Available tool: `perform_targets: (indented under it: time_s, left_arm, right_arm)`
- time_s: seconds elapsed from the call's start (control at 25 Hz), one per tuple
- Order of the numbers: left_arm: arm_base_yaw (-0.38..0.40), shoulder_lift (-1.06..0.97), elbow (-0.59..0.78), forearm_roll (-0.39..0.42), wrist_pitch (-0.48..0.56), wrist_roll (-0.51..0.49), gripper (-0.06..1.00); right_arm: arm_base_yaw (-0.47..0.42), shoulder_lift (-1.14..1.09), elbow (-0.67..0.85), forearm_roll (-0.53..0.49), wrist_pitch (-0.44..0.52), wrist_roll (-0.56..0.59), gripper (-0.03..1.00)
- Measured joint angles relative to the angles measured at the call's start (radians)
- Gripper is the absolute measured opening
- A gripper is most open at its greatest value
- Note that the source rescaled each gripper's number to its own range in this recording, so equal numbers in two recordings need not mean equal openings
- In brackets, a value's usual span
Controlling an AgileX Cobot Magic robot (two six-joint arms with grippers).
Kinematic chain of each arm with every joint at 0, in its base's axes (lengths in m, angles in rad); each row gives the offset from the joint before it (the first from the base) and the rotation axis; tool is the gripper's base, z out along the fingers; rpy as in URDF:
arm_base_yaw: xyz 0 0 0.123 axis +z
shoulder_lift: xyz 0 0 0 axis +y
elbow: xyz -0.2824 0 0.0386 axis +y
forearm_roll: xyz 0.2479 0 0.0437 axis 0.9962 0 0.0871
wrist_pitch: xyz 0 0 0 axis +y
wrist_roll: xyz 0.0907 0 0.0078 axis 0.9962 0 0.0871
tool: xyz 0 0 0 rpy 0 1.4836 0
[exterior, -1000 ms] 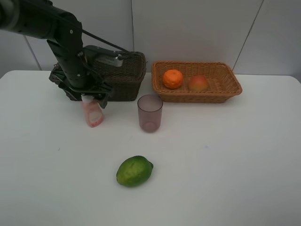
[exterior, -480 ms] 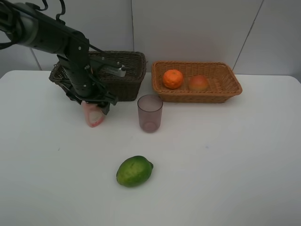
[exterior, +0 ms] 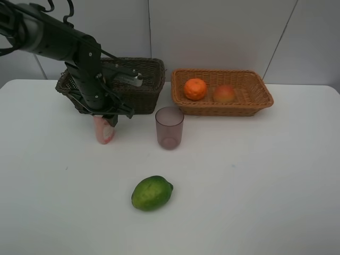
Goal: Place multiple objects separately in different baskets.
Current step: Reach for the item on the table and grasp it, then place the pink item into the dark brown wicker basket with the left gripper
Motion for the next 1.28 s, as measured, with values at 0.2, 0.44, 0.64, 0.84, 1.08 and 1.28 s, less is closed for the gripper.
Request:
perform_targets:
  time_s: [0.2,0.44,0.64,0.84,1.08,1.28]
  left_arm:
    - [0.000,0.000,0.000,0.000,0.000,0.000,0.41]
    - [0.000,0.000,0.000,-0.003,0.000,0.000,0.41]
    - [0.000,-0.010,0.000,-0.014,0.015,0.000,0.41]
    - [0.000,-0.093,0.004,-0.026,0.070,0.000,0.41]
    - [0.000,-0.223,0.005,-0.036,0.113,-0.019,0.41]
    - [0.000,-0.258,-0.038,-0.036,0.075,-0.023,0.41]
  right_arm:
    - [0.000,0.000,0.000,0.000,0.000,0.000,0.97]
    - [0.000,0.000,0.000,0.000,0.000,0.000,0.97]
    - [0.000,0.000,0.000,0.000,0.000,0.000,0.97]
    - [0.000,0.000,0.000,0.000,0.000,0.000,0.97]
    - [0.000,0.000,0.000,0.000,0.000,0.000,0.97]
    - [0.000,0.000,0.000,0.000,0.000,0.000,0.97]
